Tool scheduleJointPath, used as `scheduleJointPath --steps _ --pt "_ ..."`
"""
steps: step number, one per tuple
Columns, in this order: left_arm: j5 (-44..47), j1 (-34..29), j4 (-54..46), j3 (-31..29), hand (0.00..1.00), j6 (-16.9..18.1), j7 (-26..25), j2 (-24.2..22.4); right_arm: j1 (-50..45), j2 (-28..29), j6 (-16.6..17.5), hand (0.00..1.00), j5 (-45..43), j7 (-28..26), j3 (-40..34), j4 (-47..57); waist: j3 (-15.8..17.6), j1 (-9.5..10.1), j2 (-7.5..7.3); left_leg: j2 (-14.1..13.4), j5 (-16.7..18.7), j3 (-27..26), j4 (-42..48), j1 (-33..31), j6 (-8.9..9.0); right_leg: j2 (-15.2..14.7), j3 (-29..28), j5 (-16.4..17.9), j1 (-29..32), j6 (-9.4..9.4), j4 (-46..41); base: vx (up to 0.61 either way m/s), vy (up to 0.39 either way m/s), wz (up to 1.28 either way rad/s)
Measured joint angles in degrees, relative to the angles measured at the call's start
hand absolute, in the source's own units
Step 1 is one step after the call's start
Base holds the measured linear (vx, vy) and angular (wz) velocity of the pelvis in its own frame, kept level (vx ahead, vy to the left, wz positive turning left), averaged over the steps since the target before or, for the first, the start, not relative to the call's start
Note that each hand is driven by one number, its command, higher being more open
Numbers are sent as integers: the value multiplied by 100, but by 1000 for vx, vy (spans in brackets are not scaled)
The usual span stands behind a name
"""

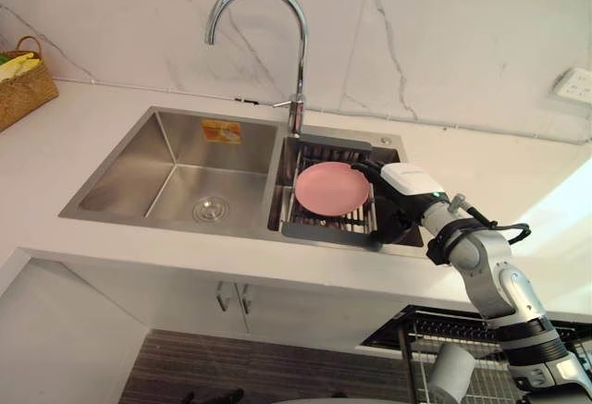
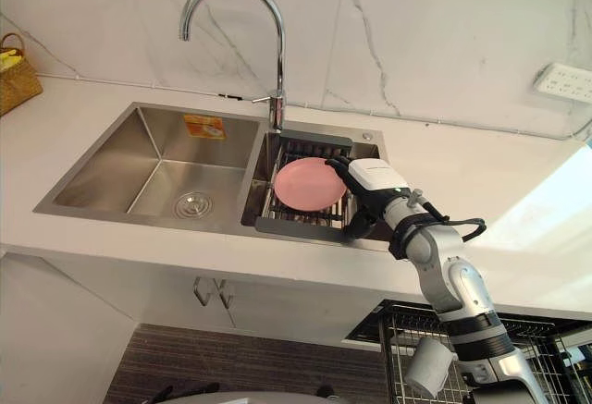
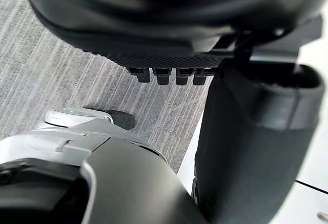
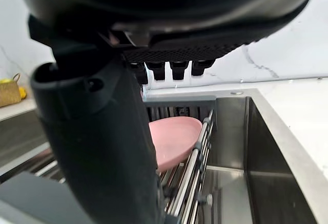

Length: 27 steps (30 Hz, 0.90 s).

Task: Walk over to the sink, pick up the cup, carry it to the dishwasher, place the cup inside the dishwasher, then close the dishwasher door

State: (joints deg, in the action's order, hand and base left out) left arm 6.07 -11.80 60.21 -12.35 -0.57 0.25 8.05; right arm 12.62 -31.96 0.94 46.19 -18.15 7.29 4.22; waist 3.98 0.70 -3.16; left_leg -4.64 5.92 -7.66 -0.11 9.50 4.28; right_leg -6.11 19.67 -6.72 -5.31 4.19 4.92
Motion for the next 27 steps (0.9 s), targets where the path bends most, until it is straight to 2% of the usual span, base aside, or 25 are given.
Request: scheduleJointPath --steps 8,21,27 --pt "-60 -10 -131 160 100 -62 -27 38 -32 290 32 100 379 841 169 -543 1 9 2 -9 -35 27 -80 -18 -21 5 72 14 7 -19 24 -28 -1 3" --pt "-133 37 -168 169 100 -65 -60 36 68 478 -8 100 574 1455 222 -1086 0 88 4 -12 -90 187 -83 -96 -17 -3 257 14 14 -18 27 -3 5 6" --pt "-157 46 -198 170 100 -74 -88 20 352 509 -60 100 701 1510 356 -1474 2 145 6 -15 -152 243 -148 -104 11 -3 325 15 18 -18 29 -20 1 7"
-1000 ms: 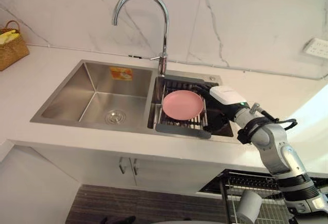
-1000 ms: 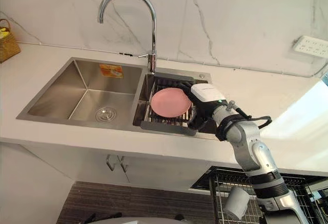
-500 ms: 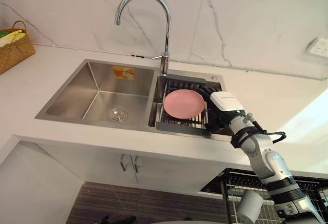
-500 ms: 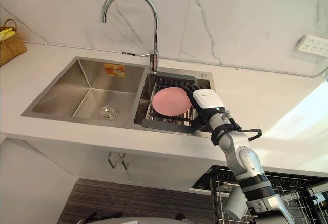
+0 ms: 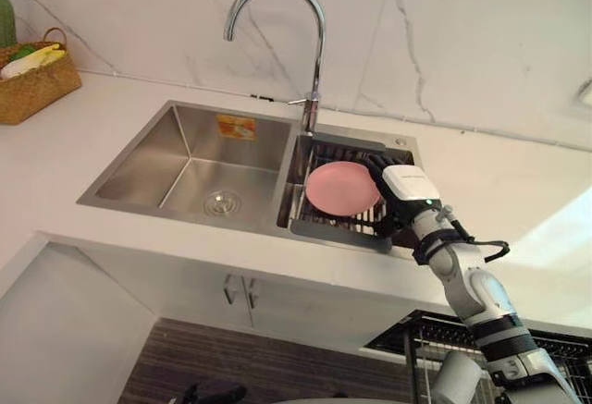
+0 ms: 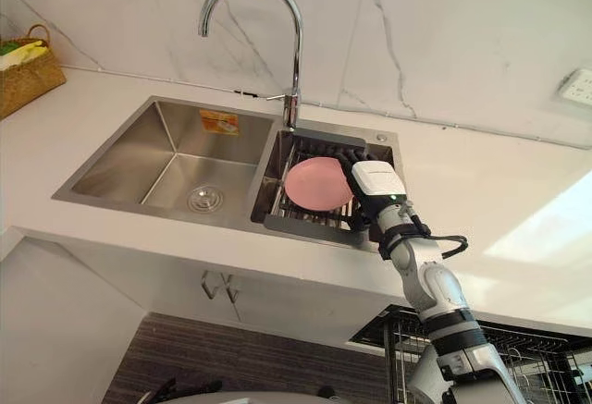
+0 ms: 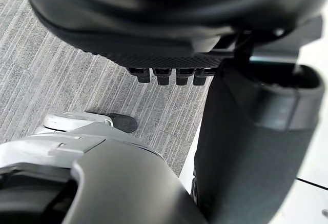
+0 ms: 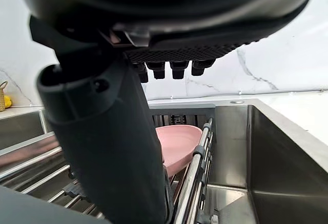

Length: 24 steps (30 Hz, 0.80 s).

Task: Walk over to the sink, pick up the cup, carry it to the dishwasher, place the cup inside the dishwasher, then close the dishwasher door

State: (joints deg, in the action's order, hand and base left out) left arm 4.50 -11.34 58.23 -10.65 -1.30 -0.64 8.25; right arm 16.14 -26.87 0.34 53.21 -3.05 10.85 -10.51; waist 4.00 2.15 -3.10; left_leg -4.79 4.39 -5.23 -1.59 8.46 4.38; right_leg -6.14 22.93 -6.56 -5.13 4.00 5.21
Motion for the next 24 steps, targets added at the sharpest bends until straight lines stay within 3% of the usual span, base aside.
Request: scheduleJointPath --steps 24 --pt "0 -19 -216 102 100 -21 -66 -28 696 227 -155 100 785 97 479 -1374 19 204 -14 16 -137 319 -107 -124 37 -33 326 6 -2 -3 -2 -12 5 7"
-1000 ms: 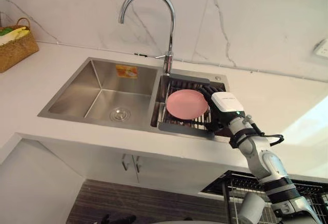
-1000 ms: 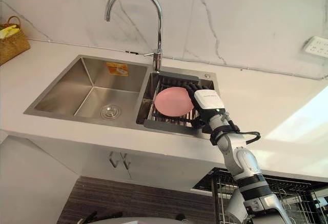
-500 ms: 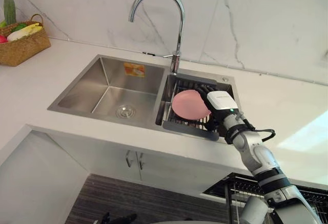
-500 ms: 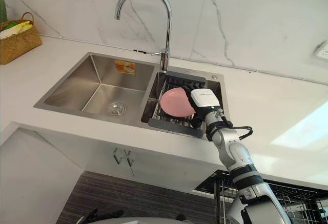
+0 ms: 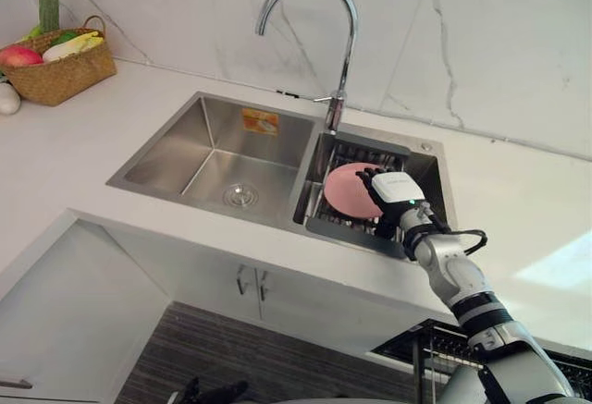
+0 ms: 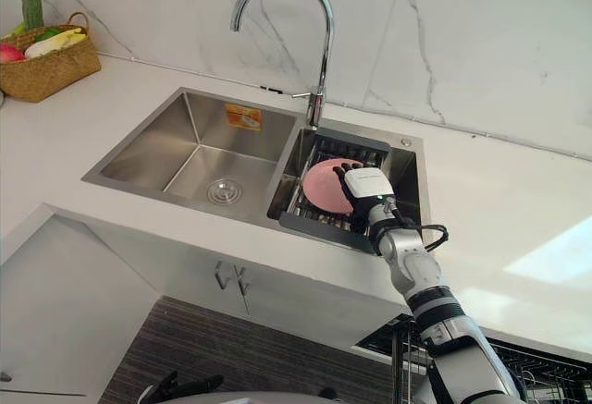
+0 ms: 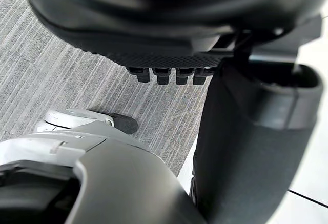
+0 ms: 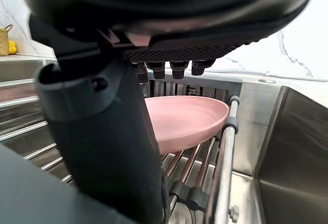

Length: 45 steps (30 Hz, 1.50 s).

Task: Walk over to the sink, pick up the cup, carry it to the dishwasher, place the cup inside the dishwasher, then close the dishwasher door

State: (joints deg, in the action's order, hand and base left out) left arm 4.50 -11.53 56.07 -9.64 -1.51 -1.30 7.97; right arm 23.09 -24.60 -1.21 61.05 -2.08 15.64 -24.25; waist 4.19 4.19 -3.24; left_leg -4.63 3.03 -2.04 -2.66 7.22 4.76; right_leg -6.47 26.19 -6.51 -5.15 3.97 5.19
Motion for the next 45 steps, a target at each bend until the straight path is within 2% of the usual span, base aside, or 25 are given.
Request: scheduleJointPath --steps 5,6,11,16,18,24,29,35,39,43,45 --pt "0 -1 -20 14 100 41 -29 -1 35 94 -105 100 178 275 21 -116 51 1 1 21 -21 40 1 -14 -1 -19 36 0 -9 1 -1 -14 10 2" --pt "-1 -1 -23 20 100 42 -35 -1 50 114 -115 0 200 329 21 -166 53 1 2 26 -28 48 1 -19 -7 -24 42 1 -9 1 -1 -26 17 7" --pt "-1 -38 -164 112 100 63 -127 -2 87 242 -252 0 399 818 25 -593 90 60 9 67 -63 124 -10 -65 -35 -64 88 1 -8 3 -22 -21 20 8" --pt "-3 -78 -180 118 100 122 -157 -2 92 246 -377 0 405 901 8 -713 91 55 8 77 -92 133 -19 -65 -51 -72 109 1 -9 2 -23 -6 3 0" --pt "0 -82 -180 138 100 150 -198 -10 108 248 -400 0 407 1170 9 -810 107 58 28 79 -128 166 -62 -66 -34 -74 142 1 -9 2 -23 -35 10 7" --pt "1 -94 -181 174 100 205 -281 -11 200 248 -475 0 372 1472 7 -1101 115 69 38 80 -207 288 -141 -101 -57 -73 241 7 -11 -7 -21 -41 8 11" --pt "2 -116 -186 224 100 312 -409 -51 220 246 -532 0 262 1934 -7 -1180 179 61 131 77 -222 295 -156 -116 -50 -69 252 19 -10 -22 -14 -17 7 1" --pt "1 -137 -187 224 100 366 -501 -70 217 243 -517 0 -378 2170 -10 -1213 224 19 201 65 -227 290 -154 -127 -47 -55 249 38 -3 -18 -15 0 0 0" --pt "3 -173 -197 224 100 402 -565 -78 223 201 -318 0 -850 2249 -26 -1203 234 -35 218 59 -227 286 -153 -128 -47 -47 245 44 -1 -18 -16 0 0 0" --pt "4 -169 -201 225 100 405 -587 -115 219 167 -83 0 -1746 2251 -132 -1048 282 -79 296 54 -227 266 -148 -126 -47 -42 224 42 3 -23 -23 0 0 0" --pt "7 -146 -209 228 100 407 -587 -160 220 205 -49 0 -2421 2272 -417 -968 308 -68 339 54 -226 259 -142 -126 -48 -42 219 32 3 -37 -23 0 0 0"
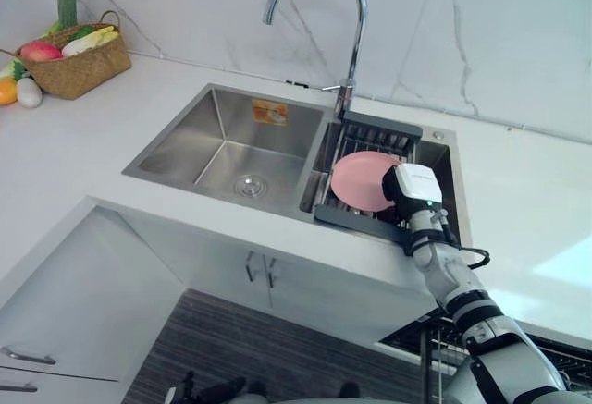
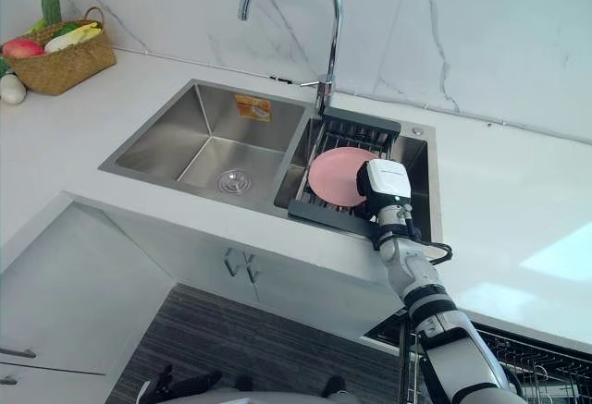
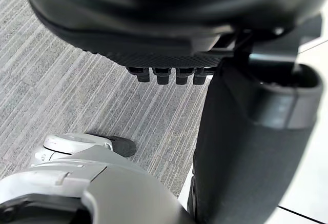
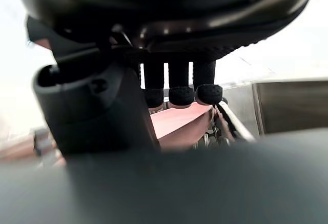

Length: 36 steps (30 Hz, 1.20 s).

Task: Walk over to the sink, pick up the cup, carry it to the dishwasher, place the cup inside the dishwasher, then close the dishwasher door

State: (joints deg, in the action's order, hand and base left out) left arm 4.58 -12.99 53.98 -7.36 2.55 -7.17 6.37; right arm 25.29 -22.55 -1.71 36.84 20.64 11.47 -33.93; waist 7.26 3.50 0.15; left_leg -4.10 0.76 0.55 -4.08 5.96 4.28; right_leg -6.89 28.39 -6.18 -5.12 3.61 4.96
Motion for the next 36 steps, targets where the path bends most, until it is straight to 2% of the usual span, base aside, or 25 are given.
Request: scheduleJointPath --steps 1,3,9,11,18,19,25,32,36 --pt "7 7 -2 -2 100 8 -6 -53 -2 26 -5 0 -555 -51 -256 102 48 -3 82 -1 0 -7 4 1 0 0 -3 -6 0 -7 -1 0 0 0" --pt "18 3 -1 -2 100 6 -9 -80 -2 36 -11 0 -964 -136 -343 156 56 -36 137 -13 0 -32 9 7 0 8 -15 -19 3 -24 -2 1 4 -5" --pt "118 38 -2 6 100 2 -6 -92 86 36 -115 0 -2579 -719 -805 142 50 -4 148 -76 -6 -47 21 23 11 63 -15 -33 3 -43 -3 0 0 -1" --pt "122 37 -1 6 100 -16 -7 -91 175 38 -241 0 -3096 -928 -1008 108 49 9 145 -78 -8 -45 17 28 14 63 -7 -35 0 -43 -3 0 0 0" --pt "128 37 -1 6 100 -18 -7 -90 361 71 -324 0 -3193 -921 -1122 -82 49 28 129 -78 -10 0 16 68 21 57 43 -37 -64 -42 -3 0 0 2" --pt "128 37 -2 5 100 -18 -8 -90 366 77 -326 100 -3153 -906 -1123 -91 50 28 126 -79 -11 15 16 73 21 57 55 -37 -76 -42 -3 0 0 8" --pt "127 32 -2 -2 100 -17 -8 -66 428 214 -325 100 -2201 -721 -1108 -93 35 49 64 -80 -13 27 13 73 28 57 66 -36 -81 -41 -2 0 0 1" --pt "129 23 -2 -3 100 -13 -9 -25 453 226 -406 100 -2139 -495 -1103 167 10 37 -18 -79 -18 23 10 73 34 57 61 -36 -80 -41 0 0 0 0" --pt "173 15 -2 -8 100 -9 -8 -18 451 224 -544 100 -1648 -575 -1106 475 13 19 -34 -78 -19 20 -2 74 34 57 57 -35 -76 -41 1 0 0 0"
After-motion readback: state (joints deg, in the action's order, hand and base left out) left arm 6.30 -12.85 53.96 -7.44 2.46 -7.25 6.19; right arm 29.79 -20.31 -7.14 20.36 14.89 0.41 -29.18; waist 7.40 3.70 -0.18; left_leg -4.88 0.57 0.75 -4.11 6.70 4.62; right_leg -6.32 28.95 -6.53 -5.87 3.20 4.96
